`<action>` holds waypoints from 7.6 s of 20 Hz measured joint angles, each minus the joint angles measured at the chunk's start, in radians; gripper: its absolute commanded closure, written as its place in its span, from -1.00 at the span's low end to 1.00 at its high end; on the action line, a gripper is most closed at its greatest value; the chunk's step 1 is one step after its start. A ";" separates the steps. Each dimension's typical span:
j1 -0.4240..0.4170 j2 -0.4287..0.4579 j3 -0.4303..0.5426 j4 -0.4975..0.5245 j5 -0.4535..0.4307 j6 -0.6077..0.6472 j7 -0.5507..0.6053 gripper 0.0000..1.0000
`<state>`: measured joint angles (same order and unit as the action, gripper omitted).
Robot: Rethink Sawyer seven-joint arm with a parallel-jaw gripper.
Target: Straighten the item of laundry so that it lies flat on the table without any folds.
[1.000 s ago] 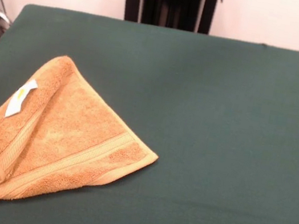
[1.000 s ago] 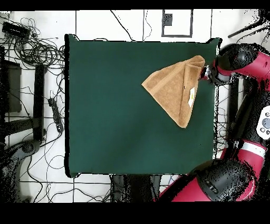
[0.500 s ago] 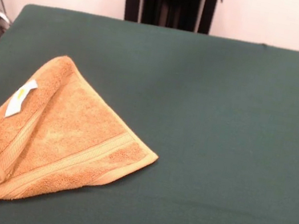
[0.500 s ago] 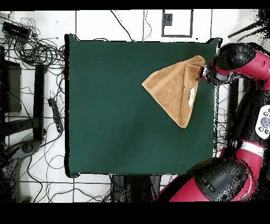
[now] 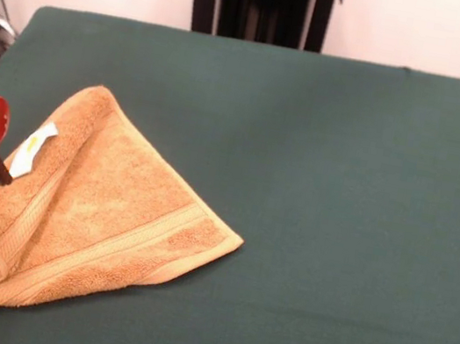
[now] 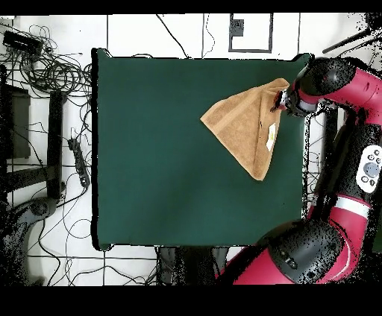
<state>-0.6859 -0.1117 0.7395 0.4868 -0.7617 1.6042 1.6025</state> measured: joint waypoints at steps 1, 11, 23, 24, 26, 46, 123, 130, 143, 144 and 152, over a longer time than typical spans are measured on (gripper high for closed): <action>0.003 0.001 -0.001 0.000 0.002 0.000 0.000 -1.00; 0.026 0.011 -0.012 -0.006 0.002 -0.002 0.000 -1.00; 0.024 0.055 -0.034 -0.012 -0.007 -0.011 0.000 -1.00; 0.023 0.056 -0.034 -0.012 -0.007 -0.012 0.000 -1.00; 0.019 0.059 -0.037 -0.012 -0.010 -0.012 0.000 -1.00; 0.016 0.070 -0.050 -0.093 -0.028 -0.012 -0.009 -1.00; 0.049 0.076 -0.059 -0.096 -0.024 -0.093 -0.009 1.00; 0.049 0.076 -0.060 -0.099 -0.024 -0.092 -0.009 1.00; 0.023 0.075 -0.059 -0.100 -0.031 -0.093 -0.037 1.00; 0.020 0.075 -0.059 -0.100 -0.032 -0.093 -0.044 1.00; -0.061 0.075 -0.060 -0.104 -0.038 -0.088 -0.288 1.00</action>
<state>-0.7473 -0.0368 0.6797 0.3828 -0.8001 1.5164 1.3140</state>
